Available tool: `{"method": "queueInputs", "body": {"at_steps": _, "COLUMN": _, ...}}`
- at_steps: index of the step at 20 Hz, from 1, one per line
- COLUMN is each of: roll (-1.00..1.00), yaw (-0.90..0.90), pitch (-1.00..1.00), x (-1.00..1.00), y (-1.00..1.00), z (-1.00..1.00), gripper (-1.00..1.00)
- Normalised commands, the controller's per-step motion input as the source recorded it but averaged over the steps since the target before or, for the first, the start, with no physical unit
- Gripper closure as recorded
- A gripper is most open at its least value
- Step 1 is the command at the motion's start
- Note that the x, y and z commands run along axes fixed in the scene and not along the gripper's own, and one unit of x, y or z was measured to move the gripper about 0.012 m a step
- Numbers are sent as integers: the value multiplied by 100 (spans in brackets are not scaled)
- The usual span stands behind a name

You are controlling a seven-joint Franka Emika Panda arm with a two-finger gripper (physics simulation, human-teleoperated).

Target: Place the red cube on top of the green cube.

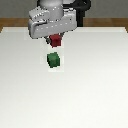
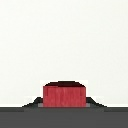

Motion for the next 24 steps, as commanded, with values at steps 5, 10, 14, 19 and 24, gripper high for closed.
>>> {"method": "queueInputs", "body": {"at_steps": 5, "roll": 0, "yaw": 0, "pitch": 0, "x": 0, "y": 0, "z": -20, "gripper": 100}}
{"method": "queueInputs", "body": {"at_steps": 10, "roll": 0, "yaw": 0, "pitch": 0, "x": 0, "y": 20, "z": -20, "gripper": 100}}
{"method": "queueInputs", "body": {"at_steps": 14, "roll": 0, "yaw": 0, "pitch": 0, "x": 0, "y": 0, "z": -25, "gripper": 100}}
{"method": "queueInputs", "body": {"at_steps": 19, "roll": 0, "yaw": 0, "pitch": 0, "x": 0, "y": 0, "z": -40, "gripper": 100}}
{"method": "queueInputs", "body": {"at_steps": 24, "roll": 0, "yaw": 0, "pitch": 0, "x": 0, "y": 0, "z": 0, "gripper": -100}}
